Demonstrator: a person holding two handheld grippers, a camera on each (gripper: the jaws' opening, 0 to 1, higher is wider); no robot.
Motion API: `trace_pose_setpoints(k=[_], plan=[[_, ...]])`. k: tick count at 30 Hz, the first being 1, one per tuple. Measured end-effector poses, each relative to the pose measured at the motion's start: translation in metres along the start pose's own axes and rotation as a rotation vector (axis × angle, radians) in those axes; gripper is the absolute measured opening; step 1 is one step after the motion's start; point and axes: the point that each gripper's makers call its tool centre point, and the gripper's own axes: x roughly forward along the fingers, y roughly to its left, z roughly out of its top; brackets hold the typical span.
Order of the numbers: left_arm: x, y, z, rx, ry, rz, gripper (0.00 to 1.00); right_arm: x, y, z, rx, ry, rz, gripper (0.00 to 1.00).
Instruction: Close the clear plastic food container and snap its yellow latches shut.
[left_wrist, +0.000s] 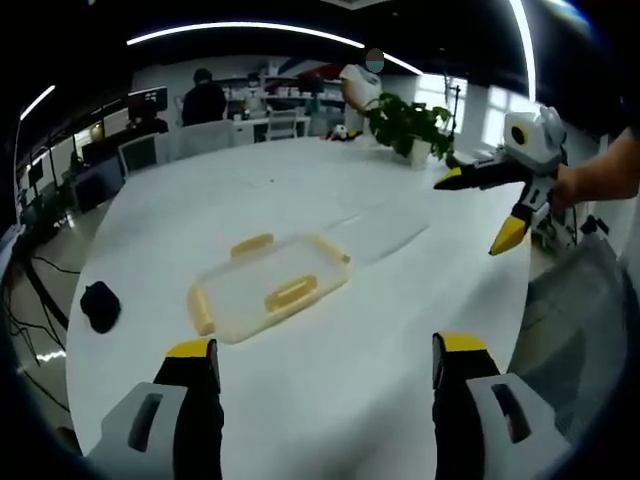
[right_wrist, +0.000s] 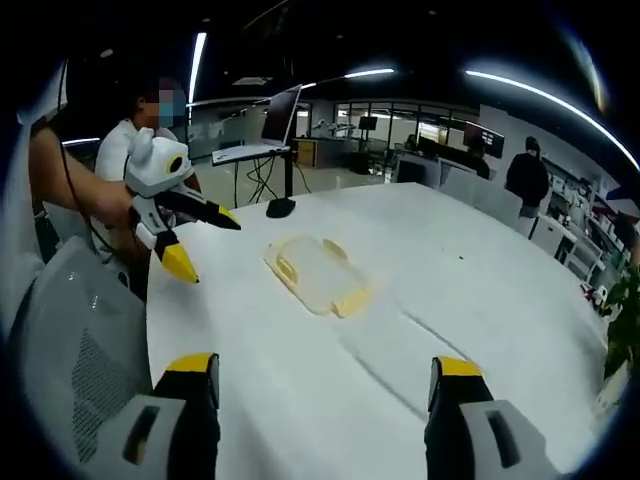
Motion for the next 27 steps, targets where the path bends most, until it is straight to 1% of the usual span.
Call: trace_pose_setpoints(k=[6,9,16,27], plan=[[0.001,0.004,-0.001,0.004,0.005,-0.002,0.85,0.004,-0.001,0.003,-0.007,0.005,0.007,0.86],[0.001,0.008,-0.002,0.009,0.010,0.000,0.85,0.007,-0.002,0.005,0.006,0.001,0.013,0.86],[0.002,0.016,-0.001,0.022,0.012,0.004,0.85,0.014,-0.004,0.009,-0.014,0.012,0.018,0.85],[0.002,0.023,-0.003,0.034,0.025,-0.001,0.84,0.026,-0.007,0.020,-0.034,0.013,0.020,0.84]])
